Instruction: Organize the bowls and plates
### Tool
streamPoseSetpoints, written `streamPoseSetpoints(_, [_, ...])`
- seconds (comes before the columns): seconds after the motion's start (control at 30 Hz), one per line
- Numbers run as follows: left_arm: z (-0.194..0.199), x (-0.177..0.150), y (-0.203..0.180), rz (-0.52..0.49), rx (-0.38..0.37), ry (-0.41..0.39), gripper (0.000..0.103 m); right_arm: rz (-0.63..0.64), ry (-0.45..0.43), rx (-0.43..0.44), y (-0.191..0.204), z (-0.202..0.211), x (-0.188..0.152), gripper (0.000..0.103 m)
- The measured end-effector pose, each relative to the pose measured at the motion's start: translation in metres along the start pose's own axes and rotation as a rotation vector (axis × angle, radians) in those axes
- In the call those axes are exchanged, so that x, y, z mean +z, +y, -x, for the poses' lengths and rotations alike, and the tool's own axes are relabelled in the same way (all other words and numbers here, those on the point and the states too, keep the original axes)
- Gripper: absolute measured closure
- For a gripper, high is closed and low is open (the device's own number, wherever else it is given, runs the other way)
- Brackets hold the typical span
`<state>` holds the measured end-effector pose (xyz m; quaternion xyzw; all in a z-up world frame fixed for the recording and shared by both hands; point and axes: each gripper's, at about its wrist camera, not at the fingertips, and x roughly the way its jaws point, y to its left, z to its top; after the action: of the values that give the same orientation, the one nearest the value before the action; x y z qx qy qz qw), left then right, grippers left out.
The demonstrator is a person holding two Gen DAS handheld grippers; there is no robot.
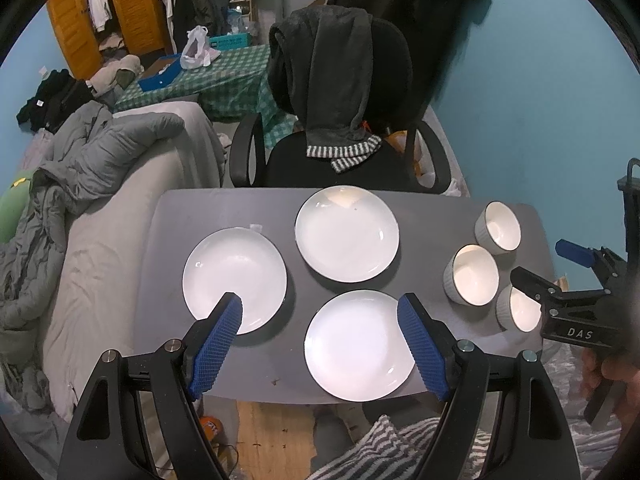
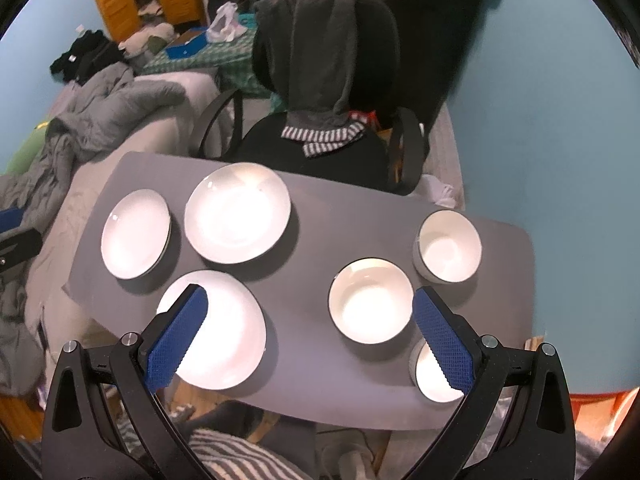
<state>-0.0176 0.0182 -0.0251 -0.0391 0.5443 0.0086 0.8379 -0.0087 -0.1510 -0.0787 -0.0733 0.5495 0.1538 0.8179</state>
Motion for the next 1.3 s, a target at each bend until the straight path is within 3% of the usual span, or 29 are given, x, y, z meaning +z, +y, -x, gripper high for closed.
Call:
streamPoseSetpoints(0.3, [-0.028,-0.009,0.015,0.031,-0.013,0.065,0.022,0.032,0.051,0.059,0.008,-0.026,0.003,0.002])
streamPoseSetpoints(0.63, [-0.069,-0.03,0.034,0.069,-0.049,0.135,0.022,-0.063,0.172,0.151,0.003,-0.073,-0.002,0.002])
streamPoseSetpoints(0.9, [-0.104,-0.047,0.039,0.056,-0.02,0.163,0.022,0.003,0.212,0.12,0.014,-0.096,-0.006,0.002])
streamPoseSetpoints(1.3, [-0.155,-0.079,0.03,-0.034,0.001,0.286,0.022,0.062,0.263,0.098,0.029,-0.141,-0.029,0.002])
